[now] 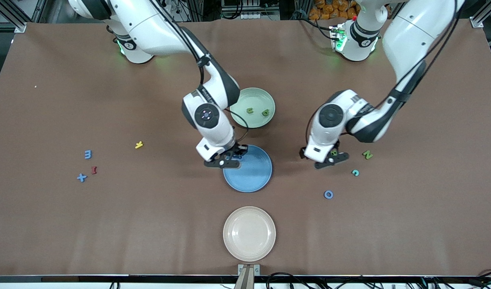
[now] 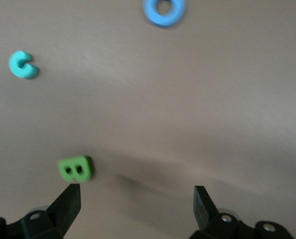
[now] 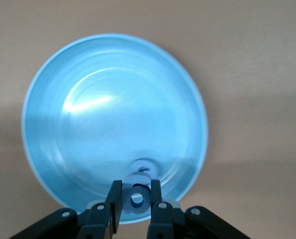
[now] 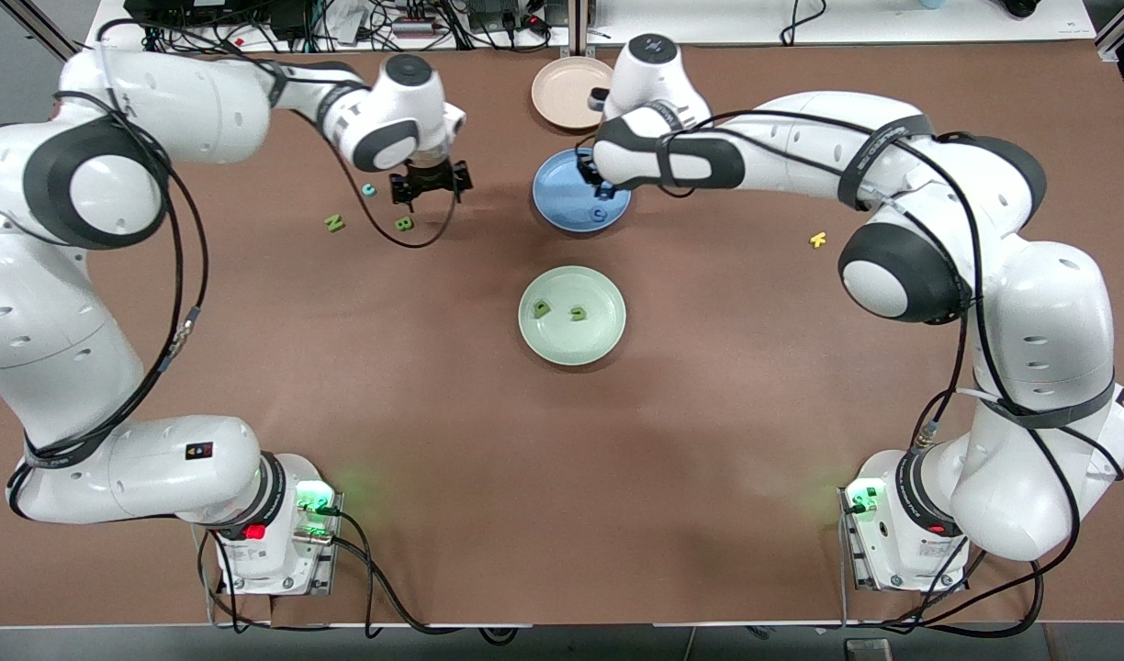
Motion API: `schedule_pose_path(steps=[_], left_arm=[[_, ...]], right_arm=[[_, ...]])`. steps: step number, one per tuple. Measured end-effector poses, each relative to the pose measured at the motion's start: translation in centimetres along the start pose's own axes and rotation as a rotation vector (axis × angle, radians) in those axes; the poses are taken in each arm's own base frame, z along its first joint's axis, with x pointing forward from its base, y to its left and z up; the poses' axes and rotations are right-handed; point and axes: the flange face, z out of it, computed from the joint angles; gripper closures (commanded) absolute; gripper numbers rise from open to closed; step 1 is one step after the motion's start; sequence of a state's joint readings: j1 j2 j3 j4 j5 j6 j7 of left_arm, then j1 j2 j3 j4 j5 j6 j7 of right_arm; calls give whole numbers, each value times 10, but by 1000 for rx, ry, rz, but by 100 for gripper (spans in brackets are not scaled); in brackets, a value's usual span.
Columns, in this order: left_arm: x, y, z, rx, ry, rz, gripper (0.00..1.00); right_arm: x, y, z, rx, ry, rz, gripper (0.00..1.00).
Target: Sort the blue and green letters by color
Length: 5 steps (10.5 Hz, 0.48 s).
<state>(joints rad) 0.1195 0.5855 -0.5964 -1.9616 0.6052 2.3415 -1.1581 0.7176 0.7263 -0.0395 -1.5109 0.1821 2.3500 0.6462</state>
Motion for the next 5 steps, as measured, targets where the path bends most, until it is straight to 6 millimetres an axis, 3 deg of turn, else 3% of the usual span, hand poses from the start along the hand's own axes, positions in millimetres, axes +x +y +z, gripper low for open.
schedule_pose_path(steps=[2, 3, 5], left_arm=[[18, -39, 17, -48, -8, -66, 0], [22, -56, 23, -62, -11, -91, 0], [25, -77, 28, -59, -17, -120, 0]], right_arm=[[-11, -17, 5, 27, 12, 0, 51], [-10, -18, 4, 31, 15, 2, 1], [-4, -18, -1, 37, 26, 6, 0]])
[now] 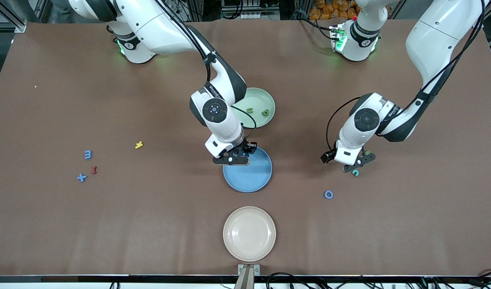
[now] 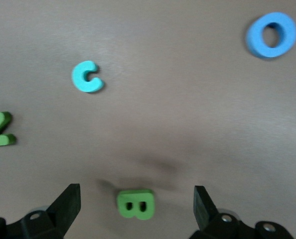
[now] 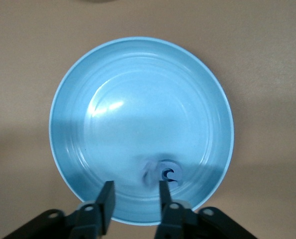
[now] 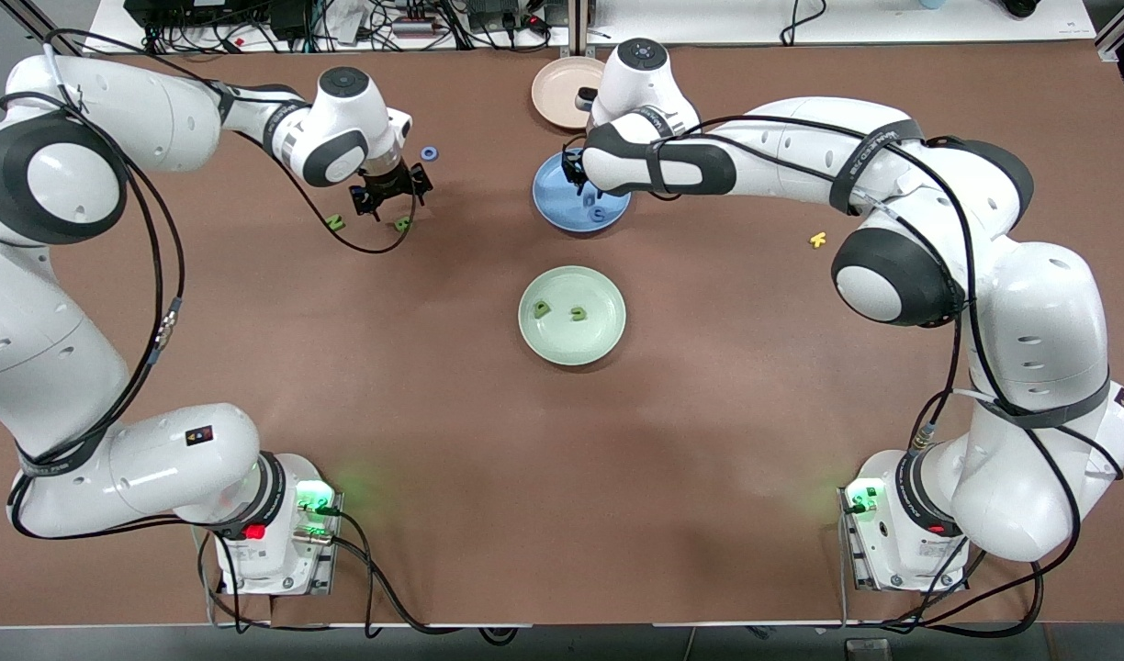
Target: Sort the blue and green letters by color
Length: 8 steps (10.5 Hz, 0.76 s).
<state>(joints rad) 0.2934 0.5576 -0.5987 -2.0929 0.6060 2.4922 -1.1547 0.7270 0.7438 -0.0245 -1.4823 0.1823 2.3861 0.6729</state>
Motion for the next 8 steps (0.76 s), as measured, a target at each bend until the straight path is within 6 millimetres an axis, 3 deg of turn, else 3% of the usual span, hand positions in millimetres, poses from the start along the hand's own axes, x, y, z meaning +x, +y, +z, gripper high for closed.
schedule_pose_path(steps=[3, 5, 8], left_arm=[[3, -17, 5, -28, 0, -27, 0], [-3, -22, 11, -40, -1, -79, 0], [-15, -19, 16, -20, 28, -91, 0]], right_arm=[[10, 6, -5, 2, 12, -1, 0], [27, 19, -12, -23, 46, -26, 0], [70, 76, -16, -107, 75, -154, 0]])
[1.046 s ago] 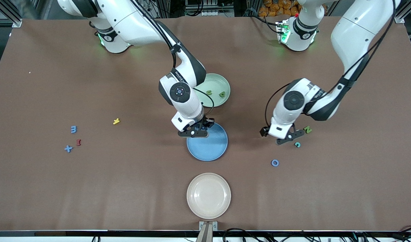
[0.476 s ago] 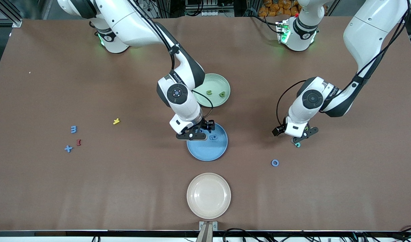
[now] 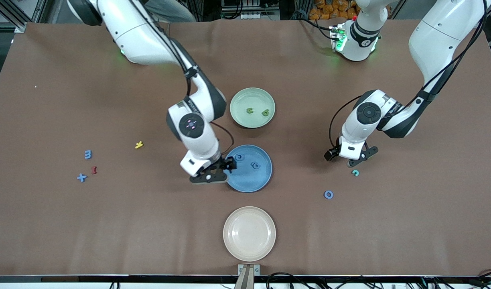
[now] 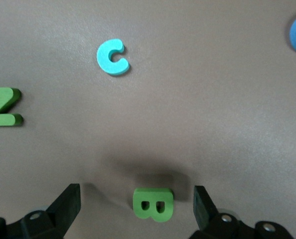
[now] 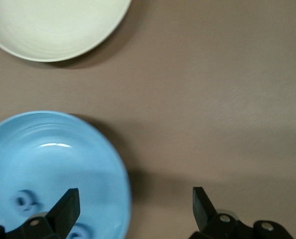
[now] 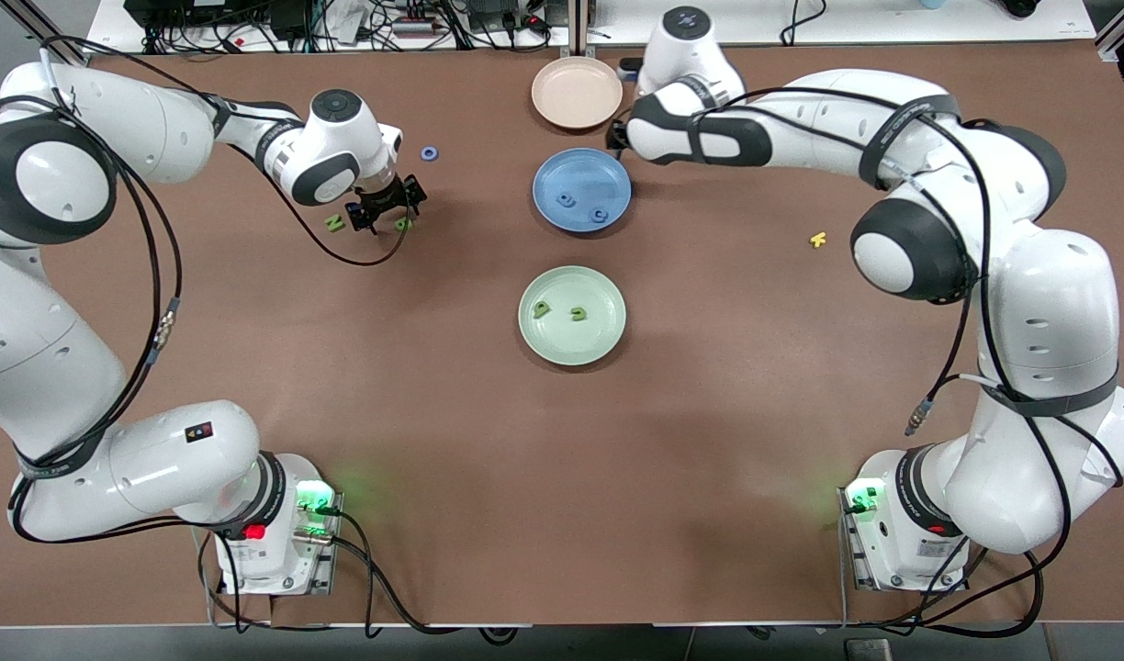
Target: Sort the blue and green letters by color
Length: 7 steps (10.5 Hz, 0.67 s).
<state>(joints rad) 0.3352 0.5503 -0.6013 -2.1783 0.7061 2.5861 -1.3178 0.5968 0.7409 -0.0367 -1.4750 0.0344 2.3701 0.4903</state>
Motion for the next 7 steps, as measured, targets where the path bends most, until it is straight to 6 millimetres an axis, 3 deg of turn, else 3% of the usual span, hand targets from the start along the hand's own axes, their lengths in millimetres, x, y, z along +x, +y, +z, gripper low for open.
schedule_pose_path(steps=[3, 7], left_arm=[[-5, 3, 1, -1, -3, -3, 0], [-15, 11, 0, -4, -5, -48, 0]], right_arm=[[19, 84, -9, -37, -21, -13, 0], [33, 235, -74, -90, -83, 20, 0]])
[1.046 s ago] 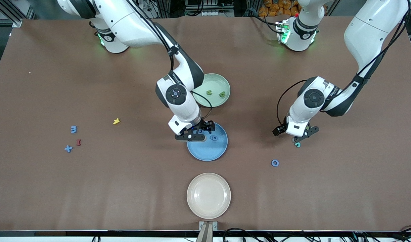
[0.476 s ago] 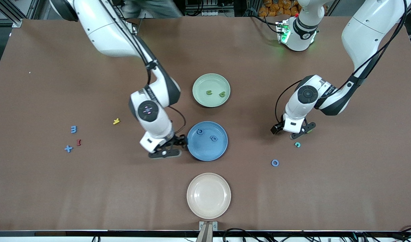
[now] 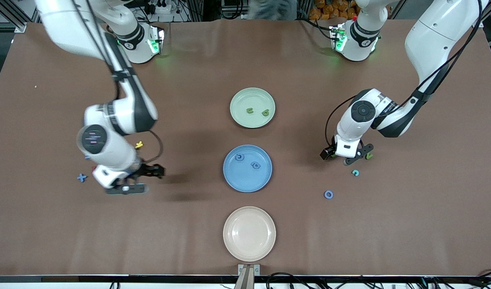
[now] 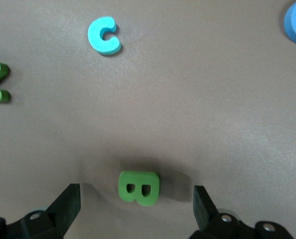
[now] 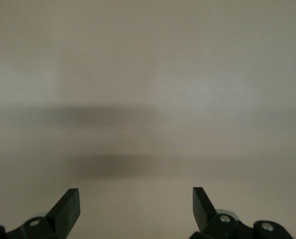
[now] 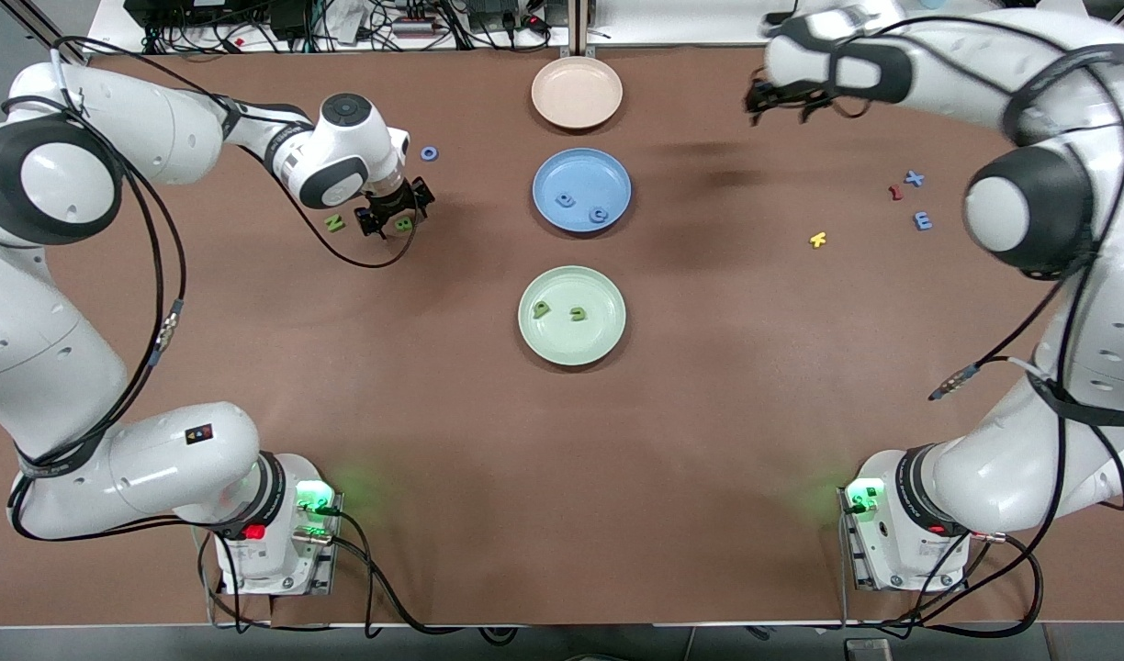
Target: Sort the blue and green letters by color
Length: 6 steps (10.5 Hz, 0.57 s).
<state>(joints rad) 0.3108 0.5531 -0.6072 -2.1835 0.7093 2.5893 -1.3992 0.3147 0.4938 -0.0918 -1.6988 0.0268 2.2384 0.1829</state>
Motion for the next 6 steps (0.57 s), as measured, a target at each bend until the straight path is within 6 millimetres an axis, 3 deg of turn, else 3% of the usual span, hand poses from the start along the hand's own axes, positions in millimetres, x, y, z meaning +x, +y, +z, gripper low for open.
schedule_pose_path(steps=[4, 6], left_arm=[[-3, 2, 1, 0, -2, -19, 0], [-4, 3, 1, -1, -3, -17, 0]], right_arm=[[3, 136, -39, -27, -6, -108, 0], [-9, 174, -45, -32, -13, -129, 0]])
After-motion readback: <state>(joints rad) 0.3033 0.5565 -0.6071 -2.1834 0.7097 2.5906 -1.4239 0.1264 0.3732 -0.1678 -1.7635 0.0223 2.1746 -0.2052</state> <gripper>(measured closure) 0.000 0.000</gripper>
